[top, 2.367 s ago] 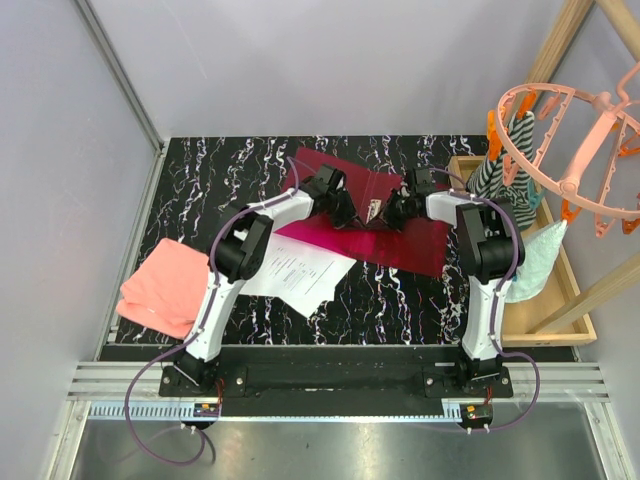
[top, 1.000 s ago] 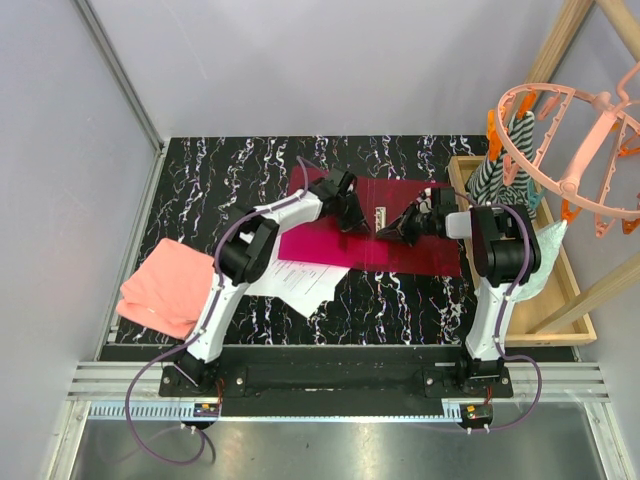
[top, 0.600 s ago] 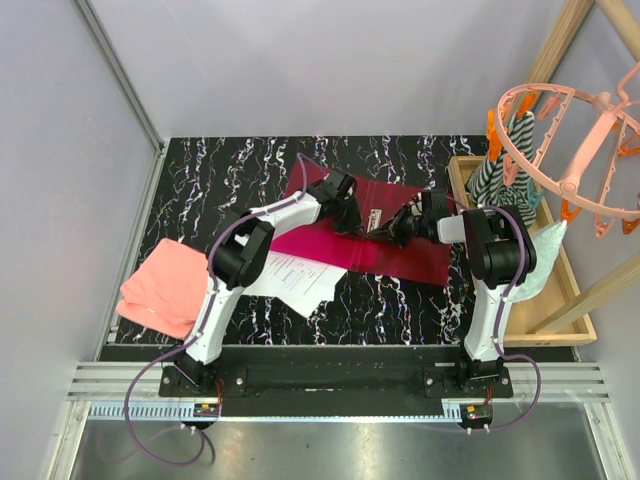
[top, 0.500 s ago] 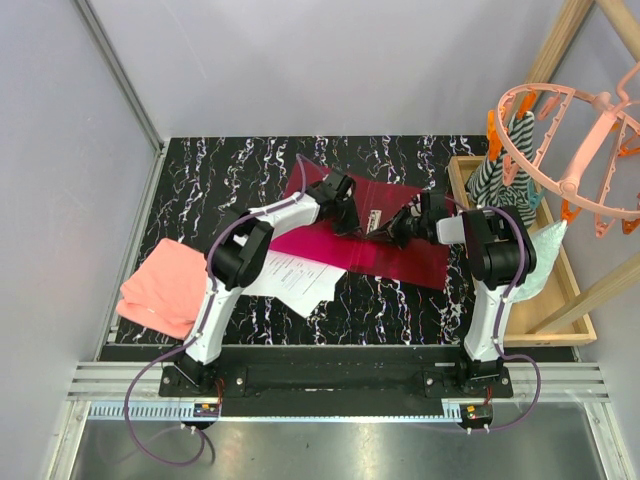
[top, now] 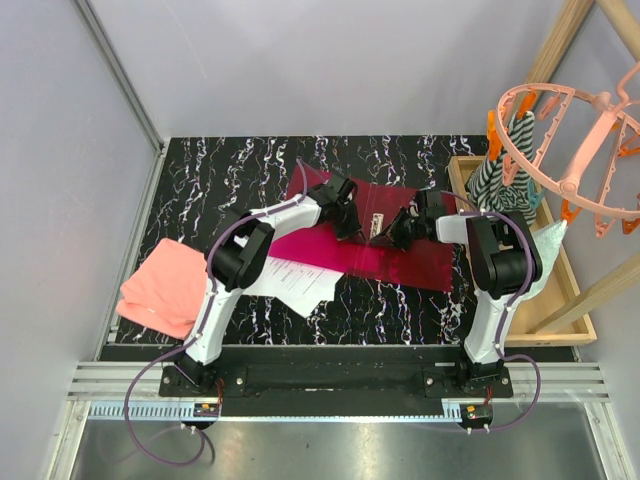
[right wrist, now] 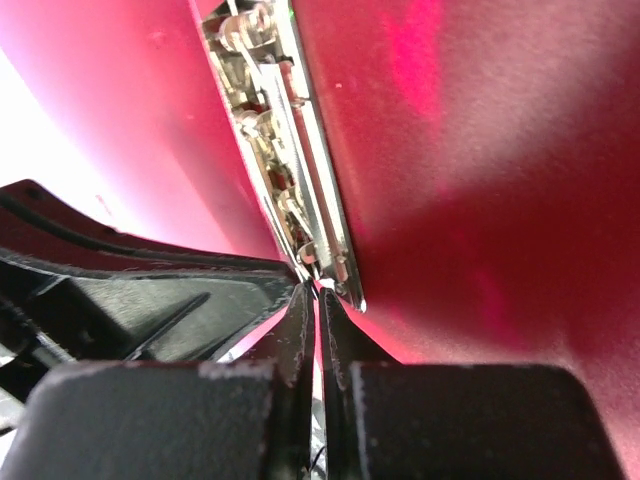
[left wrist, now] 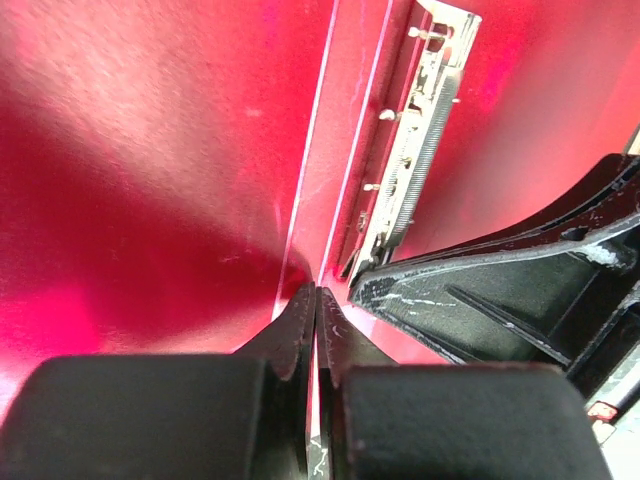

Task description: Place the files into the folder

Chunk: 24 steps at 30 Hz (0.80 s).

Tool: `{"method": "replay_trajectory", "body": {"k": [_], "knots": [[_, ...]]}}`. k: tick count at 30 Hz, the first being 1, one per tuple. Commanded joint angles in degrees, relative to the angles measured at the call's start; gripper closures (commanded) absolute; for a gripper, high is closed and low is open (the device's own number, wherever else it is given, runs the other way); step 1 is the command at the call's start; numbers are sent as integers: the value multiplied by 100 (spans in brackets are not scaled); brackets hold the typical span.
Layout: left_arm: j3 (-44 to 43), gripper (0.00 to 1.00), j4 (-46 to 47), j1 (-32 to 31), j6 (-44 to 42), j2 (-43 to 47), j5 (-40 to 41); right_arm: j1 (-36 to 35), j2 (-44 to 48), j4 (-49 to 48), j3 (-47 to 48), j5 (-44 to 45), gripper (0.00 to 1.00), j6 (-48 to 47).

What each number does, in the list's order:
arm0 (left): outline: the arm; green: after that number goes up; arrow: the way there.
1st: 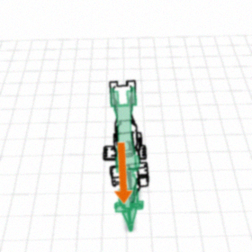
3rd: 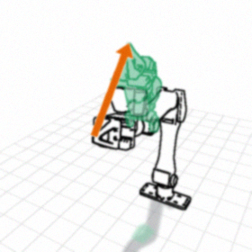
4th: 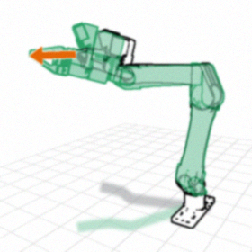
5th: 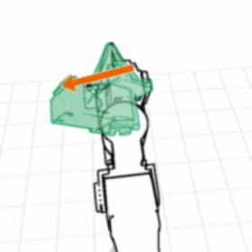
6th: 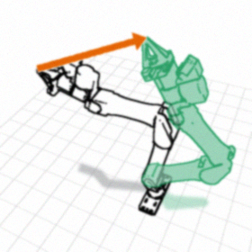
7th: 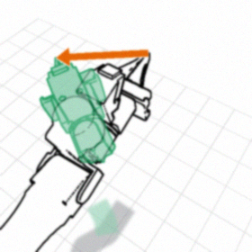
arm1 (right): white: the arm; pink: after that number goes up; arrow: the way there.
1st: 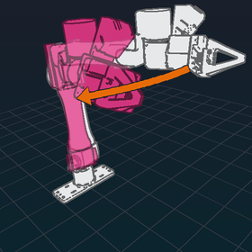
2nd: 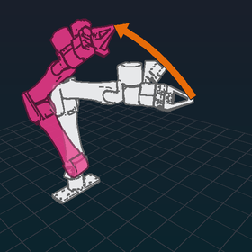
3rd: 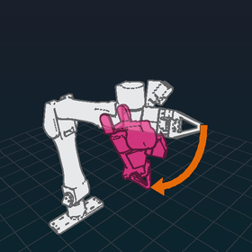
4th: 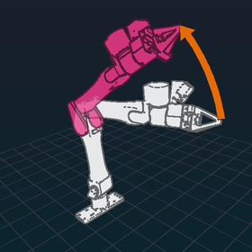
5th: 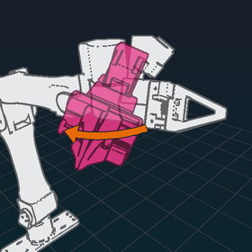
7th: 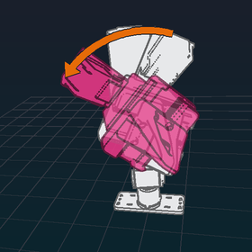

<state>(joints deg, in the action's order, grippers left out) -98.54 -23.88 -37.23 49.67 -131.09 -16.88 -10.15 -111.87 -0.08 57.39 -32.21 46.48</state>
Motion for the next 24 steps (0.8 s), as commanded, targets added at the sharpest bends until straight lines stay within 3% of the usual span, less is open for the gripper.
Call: {"method": "replay_trajectory", "body": {"k": [1, 7, 15, 24], "knots": [[19, 100, -741, 23, -36, -295, 475, 31, -238, 1361, -333, 1550, 100, -561], [-51, 100, -873, 23, 34, -294, 739, 48, -326, 1335, -412, 1718, 100, -614], [-51, 100, -934, 23, 52, -286, 906, 364, -195, 412, -711, 454, 100, -482], [-113, 100, -1005, 41, 96, -303, 950, 619, 8, 272, -676, 22, 100, -605]]}}
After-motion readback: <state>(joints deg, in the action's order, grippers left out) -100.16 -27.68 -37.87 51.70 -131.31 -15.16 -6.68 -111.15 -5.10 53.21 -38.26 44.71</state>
